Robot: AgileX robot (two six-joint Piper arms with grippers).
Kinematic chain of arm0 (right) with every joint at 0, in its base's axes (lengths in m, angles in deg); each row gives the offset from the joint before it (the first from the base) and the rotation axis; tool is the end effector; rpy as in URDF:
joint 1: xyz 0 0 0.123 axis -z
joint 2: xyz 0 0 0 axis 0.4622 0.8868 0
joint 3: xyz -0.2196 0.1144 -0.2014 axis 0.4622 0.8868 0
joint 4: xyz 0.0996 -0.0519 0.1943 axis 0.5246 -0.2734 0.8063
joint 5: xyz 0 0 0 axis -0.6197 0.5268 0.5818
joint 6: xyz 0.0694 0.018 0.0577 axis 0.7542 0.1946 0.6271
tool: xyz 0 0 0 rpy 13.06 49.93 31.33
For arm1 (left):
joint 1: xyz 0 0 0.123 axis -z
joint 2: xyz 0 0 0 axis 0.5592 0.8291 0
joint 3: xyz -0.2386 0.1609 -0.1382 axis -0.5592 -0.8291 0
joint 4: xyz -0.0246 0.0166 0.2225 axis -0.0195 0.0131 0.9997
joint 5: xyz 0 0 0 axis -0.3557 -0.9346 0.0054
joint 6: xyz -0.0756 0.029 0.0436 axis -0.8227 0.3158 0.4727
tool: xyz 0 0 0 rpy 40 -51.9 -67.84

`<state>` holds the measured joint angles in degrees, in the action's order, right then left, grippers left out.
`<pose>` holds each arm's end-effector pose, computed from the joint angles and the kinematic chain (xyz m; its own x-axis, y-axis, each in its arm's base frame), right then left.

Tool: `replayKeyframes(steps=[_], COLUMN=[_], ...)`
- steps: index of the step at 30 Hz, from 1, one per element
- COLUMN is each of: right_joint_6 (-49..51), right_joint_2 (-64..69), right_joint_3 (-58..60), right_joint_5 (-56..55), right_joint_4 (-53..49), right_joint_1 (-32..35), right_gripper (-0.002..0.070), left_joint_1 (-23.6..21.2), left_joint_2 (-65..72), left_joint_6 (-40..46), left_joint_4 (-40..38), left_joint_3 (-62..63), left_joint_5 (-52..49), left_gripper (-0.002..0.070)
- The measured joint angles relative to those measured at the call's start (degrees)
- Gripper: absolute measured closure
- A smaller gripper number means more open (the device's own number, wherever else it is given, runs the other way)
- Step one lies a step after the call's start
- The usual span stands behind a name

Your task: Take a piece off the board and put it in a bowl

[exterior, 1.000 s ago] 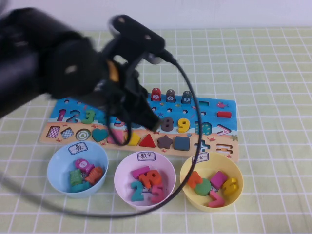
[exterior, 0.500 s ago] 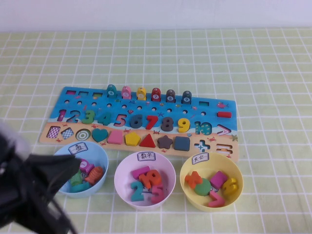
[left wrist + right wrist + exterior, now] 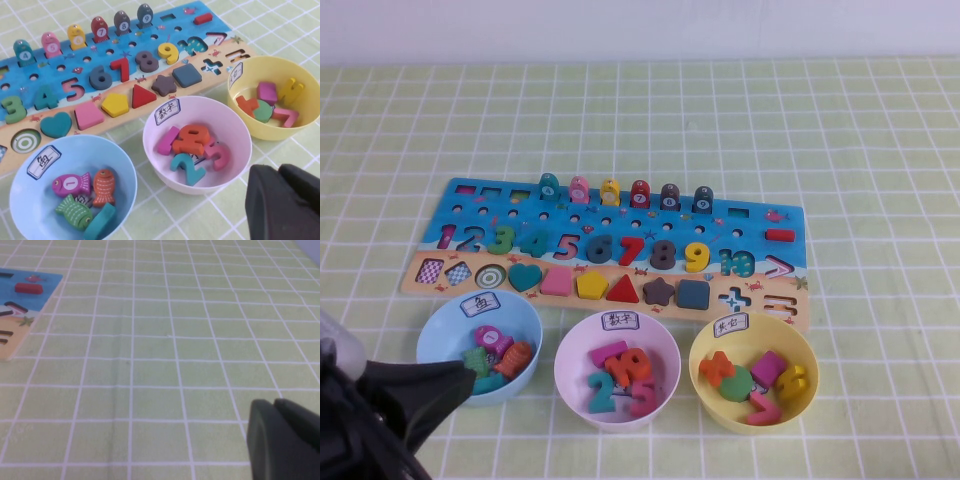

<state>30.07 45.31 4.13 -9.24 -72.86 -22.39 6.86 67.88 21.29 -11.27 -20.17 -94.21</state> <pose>-0.0090 0.0050 0.1694 -0.3141 0.0057 -0.9494 0.0396 0.9992 -0.0071 0.0496 -0.0407 0.3281 -0.4293 0.2737 -0.8607 0.6121 0.7889 -0.0544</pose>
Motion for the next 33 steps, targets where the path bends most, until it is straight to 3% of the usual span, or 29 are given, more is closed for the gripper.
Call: replayKeyframes(steps=[10,17,20,27,33], right_joint_6=[0.0,0.0,0.0,0.0,0.0], right_joint_2=[0.0,0.0,0.0,0.0,0.0], right_joint_3=[0.0,0.0,0.0,0.0,0.0], right_joint_5=[0.0,0.0,0.0,0.0,0.0], right_joint_4=[0.0,0.13,0.18,0.18,0.18], right_joint_1=[0.0,0.0,0.0,0.0,0.0], right_gripper=[0.0694,0.0694,0.0694,0.0694,0.0694], left_joint_1=[0.1,-0.6,-4.66,-18.87,-28.42], left_joint_2=[0.0,-1.38,-4.08,-15.61,-26.13], left_joint_6=[-0.05,-13.37,-15.92,-16.93,-10.28], left_joint_4=[10.76,22.19,22.07,18.56,11.37], left_joint_3=[0.0,-5.01,-9.78,-25.16,-34.45], left_joint_5=[-2.42,-0.48,4.74,26.0,35.76], left_gripper=[0.0677,0.0677,0.0677,0.0677,0.0677])
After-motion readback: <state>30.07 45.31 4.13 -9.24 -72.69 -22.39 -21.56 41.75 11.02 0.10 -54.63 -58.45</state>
